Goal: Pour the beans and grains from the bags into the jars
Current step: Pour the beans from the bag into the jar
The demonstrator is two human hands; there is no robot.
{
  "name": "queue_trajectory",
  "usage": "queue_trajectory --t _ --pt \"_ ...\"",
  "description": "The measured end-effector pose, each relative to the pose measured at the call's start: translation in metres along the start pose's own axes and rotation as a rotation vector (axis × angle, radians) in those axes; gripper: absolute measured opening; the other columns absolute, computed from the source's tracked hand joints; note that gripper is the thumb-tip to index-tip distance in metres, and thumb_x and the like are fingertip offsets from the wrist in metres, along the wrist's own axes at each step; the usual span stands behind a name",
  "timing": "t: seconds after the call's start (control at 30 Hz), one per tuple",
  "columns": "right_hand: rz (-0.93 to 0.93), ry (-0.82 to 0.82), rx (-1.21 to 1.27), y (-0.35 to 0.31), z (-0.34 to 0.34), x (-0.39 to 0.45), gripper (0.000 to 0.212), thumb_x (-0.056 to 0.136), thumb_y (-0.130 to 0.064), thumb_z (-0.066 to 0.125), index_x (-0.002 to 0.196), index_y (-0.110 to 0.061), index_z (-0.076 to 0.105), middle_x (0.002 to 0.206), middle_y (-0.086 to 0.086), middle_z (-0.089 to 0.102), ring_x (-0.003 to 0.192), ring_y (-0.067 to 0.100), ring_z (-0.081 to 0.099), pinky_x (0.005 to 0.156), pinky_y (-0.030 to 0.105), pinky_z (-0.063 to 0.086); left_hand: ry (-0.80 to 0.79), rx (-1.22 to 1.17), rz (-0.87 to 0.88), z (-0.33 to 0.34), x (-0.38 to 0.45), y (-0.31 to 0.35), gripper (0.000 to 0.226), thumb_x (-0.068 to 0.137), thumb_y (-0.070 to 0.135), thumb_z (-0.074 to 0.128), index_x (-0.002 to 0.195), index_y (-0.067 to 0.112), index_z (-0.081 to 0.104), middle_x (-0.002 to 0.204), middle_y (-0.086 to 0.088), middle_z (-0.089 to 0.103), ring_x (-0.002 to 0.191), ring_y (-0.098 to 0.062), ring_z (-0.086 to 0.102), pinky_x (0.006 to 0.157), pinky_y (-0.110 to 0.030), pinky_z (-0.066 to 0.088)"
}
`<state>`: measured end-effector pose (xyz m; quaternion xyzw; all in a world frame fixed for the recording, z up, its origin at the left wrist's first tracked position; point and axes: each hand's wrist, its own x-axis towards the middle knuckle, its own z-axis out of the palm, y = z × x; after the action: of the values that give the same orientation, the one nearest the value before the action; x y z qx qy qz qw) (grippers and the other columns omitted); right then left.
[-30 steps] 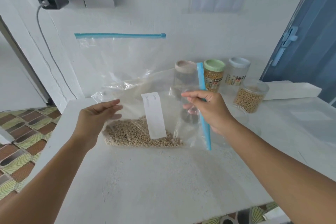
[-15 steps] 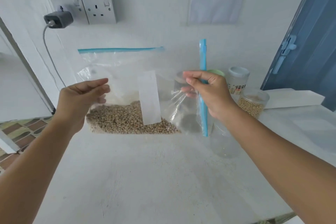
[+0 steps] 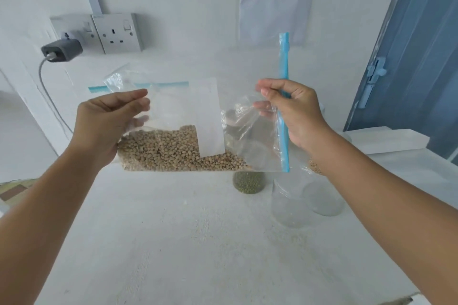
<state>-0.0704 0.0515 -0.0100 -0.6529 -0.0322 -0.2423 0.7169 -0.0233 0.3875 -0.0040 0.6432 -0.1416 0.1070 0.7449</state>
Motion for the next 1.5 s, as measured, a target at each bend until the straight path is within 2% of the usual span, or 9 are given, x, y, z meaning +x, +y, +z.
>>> queue_trajectory --t 0.2,0.4,0.53,1.0,1.17,1.5 --pt "0.024 0.008 0.026 0.006 -0.034 -0.002 0.019 0.096 -0.005 0.070 0.114 -0.009 0.076 0.111 0.003 0.078 0.087 0.028 0.078 0.076 0.033 0.062 -0.015 0.033 -0.009 0.031 -0.001 0.001 0.029 0.076 0.014 0.081 0.104 0.009 0.078 0.084 -0.002 0.078 0.071 -0.010 0.071 0.089 -0.034 0.063" --pt "0.067 0.010 0.105 0.012 -0.055 -0.004 0.022 0.095 -0.005 0.070 0.116 -0.010 0.075 0.115 0.005 0.078 0.092 0.029 0.078 0.085 0.040 0.064 -0.048 0.058 -0.013 0.050 0.001 0.005 0.018 0.075 0.014 0.083 0.093 0.017 0.084 0.088 -0.003 0.079 0.077 -0.012 0.072 0.090 -0.035 0.062" --pt "0.076 -0.004 0.155 0.015 -0.062 -0.005 0.021 0.095 -0.004 0.069 0.115 -0.011 0.075 0.116 0.005 0.077 0.094 0.029 0.077 0.085 0.038 0.063 -0.062 0.083 -0.002 0.058 0.003 0.013 0.016 0.074 0.015 0.083 0.089 0.019 0.085 0.087 -0.001 0.079 0.081 -0.013 0.072 0.091 -0.036 0.062" --pt "0.138 -0.039 0.278 0.026 -0.073 -0.003 0.025 0.094 -0.005 0.071 0.117 -0.013 0.075 0.120 0.006 0.076 0.102 0.035 0.076 0.084 0.037 0.062 -0.043 0.147 0.034 0.073 0.004 0.028 0.014 0.074 0.015 0.085 0.087 0.020 0.085 0.086 -0.001 0.079 0.087 -0.016 0.073 0.092 -0.038 0.062" --pt "0.166 -0.045 0.320 0.029 -0.076 -0.003 0.027 0.092 -0.007 0.072 0.118 -0.012 0.075 0.123 0.007 0.075 0.106 0.037 0.074 0.092 0.042 0.061 -0.043 0.161 0.048 0.076 0.006 0.033 0.016 0.073 0.015 0.086 0.087 0.021 0.086 0.088 -0.002 0.080 0.090 -0.018 0.074 0.094 -0.039 0.061" --pt "0.175 -0.054 0.336 0.028 -0.077 -0.005 0.026 0.090 -0.007 0.074 0.116 -0.012 0.077 0.123 0.007 0.075 0.108 0.038 0.074 0.095 0.043 0.059 -0.051 0.162 0.061 0.079 0.008 0.037 0.015 0.073 0.015 0.086 0.085 0.022 0.086 0.087 -0.001 0.080 0.088 -0.018 0.073 0.096 -0.042 0.061"
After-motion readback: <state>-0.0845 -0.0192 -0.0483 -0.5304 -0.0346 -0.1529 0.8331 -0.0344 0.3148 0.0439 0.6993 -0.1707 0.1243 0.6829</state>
